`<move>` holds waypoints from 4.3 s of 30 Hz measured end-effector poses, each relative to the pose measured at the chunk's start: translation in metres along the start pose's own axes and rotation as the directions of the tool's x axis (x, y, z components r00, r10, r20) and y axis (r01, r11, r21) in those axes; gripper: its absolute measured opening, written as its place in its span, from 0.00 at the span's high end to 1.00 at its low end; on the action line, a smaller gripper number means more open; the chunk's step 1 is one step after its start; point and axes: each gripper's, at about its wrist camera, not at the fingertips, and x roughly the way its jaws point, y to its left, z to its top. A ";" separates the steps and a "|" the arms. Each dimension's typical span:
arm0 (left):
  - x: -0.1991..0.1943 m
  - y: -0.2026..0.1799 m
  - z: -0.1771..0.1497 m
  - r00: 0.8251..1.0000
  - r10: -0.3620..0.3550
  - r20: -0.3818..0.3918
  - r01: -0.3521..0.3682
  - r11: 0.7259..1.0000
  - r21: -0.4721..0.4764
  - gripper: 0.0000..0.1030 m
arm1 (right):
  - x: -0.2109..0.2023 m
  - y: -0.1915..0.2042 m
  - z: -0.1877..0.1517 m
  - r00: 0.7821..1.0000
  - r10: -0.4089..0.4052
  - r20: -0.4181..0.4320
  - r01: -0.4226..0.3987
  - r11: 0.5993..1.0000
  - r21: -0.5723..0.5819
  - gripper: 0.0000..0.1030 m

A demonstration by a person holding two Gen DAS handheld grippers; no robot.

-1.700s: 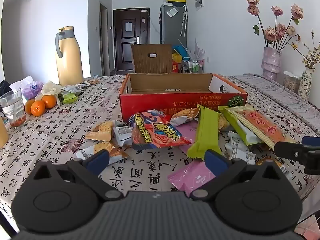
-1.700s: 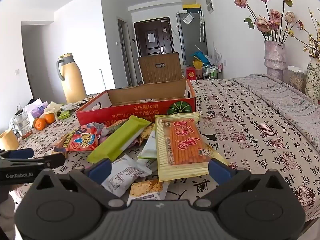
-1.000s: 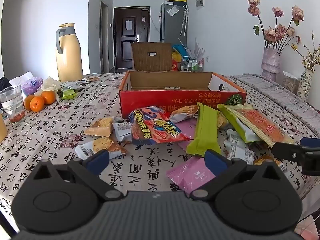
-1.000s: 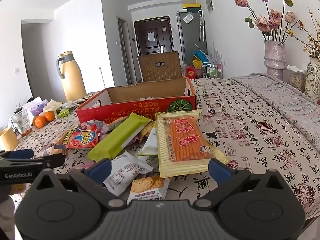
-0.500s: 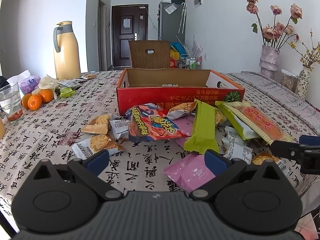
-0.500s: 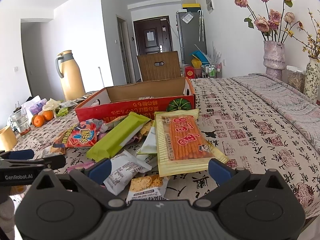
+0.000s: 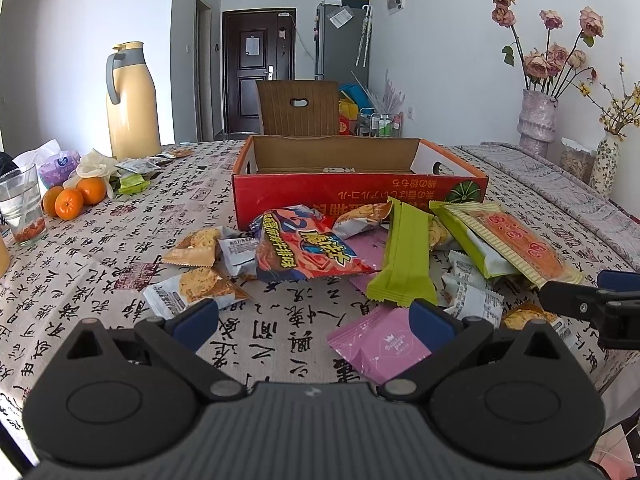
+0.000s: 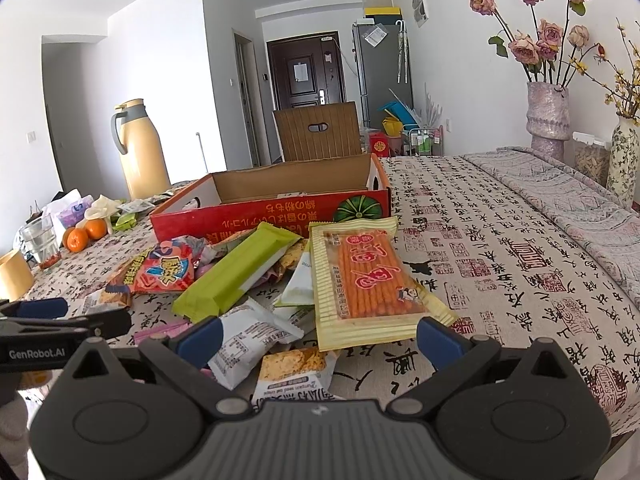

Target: Organize snacks

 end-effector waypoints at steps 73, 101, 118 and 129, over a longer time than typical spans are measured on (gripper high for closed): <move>0.007 -0.003 -0.011 0.997 -0.024 -0.077 0.024 1.000 0.002 0.00 | 0.022 0.016 -0.031 0.996 0.005 -0.094 -0.017 0.992 -0.121 0.62; 0.050 -0.054 0.004 0.968 0.004 -0.250 0.003 1.000 0.027 0.00 | -0.004 -0.003 -0.029 0.999 0.047 -0.008 -0.047 0.997 -0.062 0.62; 0.052 -0.040 -0.004 0.957 0.047 -0.285 -0.053 0.999 -0.013 0.06 | 0.002 -0.004 -0.033 0.997 0.068 -0.030 -0.069 0.996 -0.050 0.62; 0.038 -0.028 -0.006 0.969 0.028 -0.247 -0.033 0.999 -0.015 0.38 | 0.000 0.005 -0.033 0.997 0.067 -0.035 -0.069 0.995 -0.067 0.62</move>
